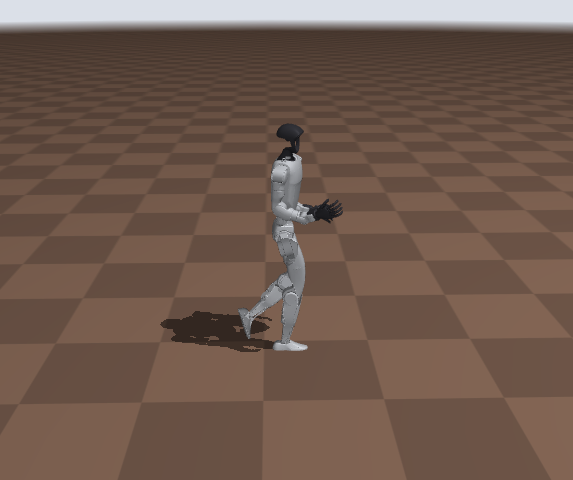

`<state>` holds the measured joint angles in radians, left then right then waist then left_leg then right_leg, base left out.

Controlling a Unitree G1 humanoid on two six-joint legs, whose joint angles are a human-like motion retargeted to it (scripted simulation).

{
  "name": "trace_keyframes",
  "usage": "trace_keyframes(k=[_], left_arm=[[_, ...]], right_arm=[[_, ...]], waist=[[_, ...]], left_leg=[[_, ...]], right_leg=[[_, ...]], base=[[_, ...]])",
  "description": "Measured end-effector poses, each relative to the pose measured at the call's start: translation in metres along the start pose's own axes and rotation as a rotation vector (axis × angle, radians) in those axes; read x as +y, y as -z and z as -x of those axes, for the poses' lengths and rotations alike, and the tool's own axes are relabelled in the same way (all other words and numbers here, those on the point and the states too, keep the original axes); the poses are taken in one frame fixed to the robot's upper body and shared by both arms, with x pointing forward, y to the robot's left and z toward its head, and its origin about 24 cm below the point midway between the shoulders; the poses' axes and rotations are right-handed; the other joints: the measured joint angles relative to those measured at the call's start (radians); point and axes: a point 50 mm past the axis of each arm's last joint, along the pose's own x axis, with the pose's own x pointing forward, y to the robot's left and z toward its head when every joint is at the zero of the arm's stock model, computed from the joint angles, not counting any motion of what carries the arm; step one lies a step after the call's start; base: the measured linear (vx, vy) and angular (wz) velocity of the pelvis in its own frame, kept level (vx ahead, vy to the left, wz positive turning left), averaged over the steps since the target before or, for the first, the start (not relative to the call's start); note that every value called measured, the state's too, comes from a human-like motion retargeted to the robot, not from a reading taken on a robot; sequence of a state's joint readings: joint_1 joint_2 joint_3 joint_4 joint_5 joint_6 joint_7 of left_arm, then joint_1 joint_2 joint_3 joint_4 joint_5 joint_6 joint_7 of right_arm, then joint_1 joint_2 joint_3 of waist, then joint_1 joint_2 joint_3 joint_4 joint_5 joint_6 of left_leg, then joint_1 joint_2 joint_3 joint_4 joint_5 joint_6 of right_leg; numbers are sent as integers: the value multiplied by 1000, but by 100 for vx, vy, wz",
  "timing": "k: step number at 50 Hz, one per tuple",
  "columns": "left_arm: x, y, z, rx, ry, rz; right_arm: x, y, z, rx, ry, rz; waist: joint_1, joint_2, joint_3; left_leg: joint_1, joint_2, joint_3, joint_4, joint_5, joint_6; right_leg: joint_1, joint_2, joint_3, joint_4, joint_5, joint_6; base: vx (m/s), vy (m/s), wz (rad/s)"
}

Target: Walk run

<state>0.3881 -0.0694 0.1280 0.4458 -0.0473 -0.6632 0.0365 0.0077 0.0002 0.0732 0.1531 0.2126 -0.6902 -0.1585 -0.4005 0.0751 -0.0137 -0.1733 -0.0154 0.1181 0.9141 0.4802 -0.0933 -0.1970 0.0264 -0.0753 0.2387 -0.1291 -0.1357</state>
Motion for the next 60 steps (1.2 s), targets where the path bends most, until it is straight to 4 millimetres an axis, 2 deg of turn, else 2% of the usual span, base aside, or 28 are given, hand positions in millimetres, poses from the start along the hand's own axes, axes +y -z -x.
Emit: trace_keyframes(k=[3, 7, 10, 12, 13, 14, 15, 17, 18, 20, 22, 24, 26, 28, 30, 33, 35, 37, 38, 40, 43, 45, 48, 52, 55, 57, 58, 60], left_arm=[[25, 20, 43, 128, -63, -8], [51, 21, 66, 192, -39, -142], [52, 12, 57, 153, -21, -143], [48, 0, 41, 85, -31, -141], [45, -7, 32, 38, -35, -145], [41, -16, 23, -10, -37, -152], [37, -25, 13, -60, -38, -161], [15, -41, -14, -169, -9, -142], [8, -58, -37, -264, -26, -114], [-6, -95, -75, -443, 12, -48], [-41, -131, -92, -585, 90, 43], [-63, -169, -100, -722, 118, 134], [-72, -203, -101, -839, 152, 191], [-70, -225, -97, -934, 198, 171], [-59, -236, -92, -990, 217, 92], [-41, -228, -89, -960, 196, -32], [-30, -209, -88, -882, 159, -80], [-18, -176, -86, -750, 120, -128], [-8, -152, -81, -656, 102, -172], [2, -95, -70, -437, 114, -248], [12, -17, -29, -76, 74, -217], [22, 10, 4, 70, 69, -140], [47, 23, 39, 170, 13, -136], [74, 19, 58, 211, 3, -240], [75, 8, 49, 167, 39, -268], [66, 0, 34, 108, 57, -268], [61, -4, 25, 77, 61, -267], [45, -11, 7, 18, 62, -261]], right_arm=[[44, -40, -45, -255, -179, -37], [56, -88, -77, -478, -355, 162], [49, -107, -88, -533, -380, 404], [42, -106, -86, -519, -363, 517], [37, -101, -84, -496, -353, 551], [32, -93, -80, -454, -343, 571], [26, -83, -74, -401, -333, 585], [0, -47, -46, -209, -302, 603], [-6, -28, -28, -104, -287, 571], [-23, 11, 22, 147, -205, 509], [-45, 35, 84, 405, -102, 446], [-69, 33, 138, 567, -17, 402], [-91, 19, 177, 665, 57, 395], [-107, 4, 205, 731, 113, 411], [-119, -8, 218, 758, 160, 431], [-127, -15, 212, 702, 244, 458], [-124, -12, 198, 654, 245, 466], [-109, -2, 178, 605, 194, 458], [-97, 5, 169, 587, 156, 439], [-75, 25, 132, 482, 144, 379], [-27, 30, 58, 232, 41, 211], [5, 17, 19, 63, -26, 151], [31, -12, -19, -135, -128, 145], [39, -43, -40, -266, -275, 228], [27, -53, -42, -275, -307, 334], [14, -52, -37, -264, -250, 385], [8, -48, -31, -241, -211, 407], [-5, -28, -10, -142, -133, 450]], waist=[[104, -65, -14], [250, -135, -29], [330, -132, -10], [336, -141, -15], [349, -139, -14], [335, -156, -19], [308, -184, -28], [237, -230, -34], [206, -240, -28], [234, -178, -20], [248, -94, -18], [219, -52, 1], [162, -6, 14], [95, 16, 16], [31, 4, 17], [26, 3, 10], [19, -3, 3], [15, -2, -16], [29, -13, -20], [34, 30, 26], [-10, -48, -10], [14, -62, -10], [119, -113, -24], [254, -128, -21], [320, -125, -4], [339, -125, -2], [355, -126, -6], [328, -166, -15]], left_leg=[[-172, -18, 86, -34, -198, 93], [-314, -12, 158, -384, -317, 169], [-301, -71, 105, -734, -385, 184], [-299, -82, 86, -813, -393, 161], [-293, -75, 111, -814, -301, 201], [-283, -114, 111, -776, -351, 271], [-272, -177, 97, -718, -472, 355], [-252, -243, 30, -540, -577, 315], [-252, -256, 34, -486, -613, 311], [-165, -181, -10, -538, -642, 294], [-89, -86, -88, -603, -629, 256], [-19, -69, -138, -660, -584, 235], [53, -53, -185, -729, -498, 203], [118, -45, -209, -771, -412, 163], [190, -63, -215, -795, -329, 133], [278, -45, -166, -791, -211, 63], [314, -35, -131, -729, -127, -8], [284, -21, -100, -551, -10, -90], [255, -15, -51, -394, 30, -114], [139, 90, -80, -10, 43, -157], [13, 15, -21, 15, -23, 10], [-83, 8, 22, 11, -141, 121], [-211, 15, 137, -135, -302, 179], [-257, -57, 132, -593, -388, 211], [-237, -101, 120, -817, -461, 142], [-236, -114, 153, -823, -411, 236], [-242, -114, 164, -803, -380, 325], [-192, -147, 121, -679, -512, 355]], right_leg=[[85, -15, 69, -68, 92, 16], [209, -18, 59, -158, 347, 95], [324, 14, 10, -186, 504, 145], [374, 18, -11, -152, 582, 181], [391, 33, 4, -110, 626, 199], [374, 26, 3, 7, 645, 233], [341, 8, -6, 161, 653, 276], [257, -14, -24, 521, 653, 348], [212, -38, -33, 646, 653, 377], [139, 7, -57, 646, 653, 322], [69, 75, -101, 539, 605, 238], [-10, 37, -130, 506, 454, 236], [-83, -23, -178, 417, 343, 242], [-140, -68, -194, 260, 289, 238], [-183, -68, -120, 71, 222, 221], [-191, -51, 12, -121, 119, 231], [-197, -61, -7, -126, 232, 153], [-197, -47, -79, -33, 129, -20], [-170, -5, -30, 32, 98, -27], [-136, 76, -35, 136, 15, -29], [-23, -22, -14, 62, 3, -16], [42, -14, 10, 7, 29, -22], [129, -18, 57, -85, 159, 10], [251, 15, 48, -161, 356, 89], [347, 27, -14, -160, 461, 154], [379, 38, -36, -103, 546, 228], [386, 43, -41, -58, 600, 281], [341, 45, -68, 198, 653, 388]], base=[[123, -15, -123], [130, -28, -63], [134, -18, -18], [131, -19, 5], [128, -24, 16], [152, -29, 59], [193, -23, 173], [182, -22, 204], [114, -28, 85], [83, -27, -12], [119, -40, 36], [92, -31, 115], [119, -39, 139], [118, -45, 97], [126, -57, 43], [114, -45, -43], [129, -51, -30], [138, -63, -57], [145, -70, -89], [115, -48, -12], [102, -32, -16], [127, -14, -76], [117, -18, -99], [109, -20, -65], [116, -14, -4], [117, -23, 19], [123, -37, 24], [151, -48, 94]])
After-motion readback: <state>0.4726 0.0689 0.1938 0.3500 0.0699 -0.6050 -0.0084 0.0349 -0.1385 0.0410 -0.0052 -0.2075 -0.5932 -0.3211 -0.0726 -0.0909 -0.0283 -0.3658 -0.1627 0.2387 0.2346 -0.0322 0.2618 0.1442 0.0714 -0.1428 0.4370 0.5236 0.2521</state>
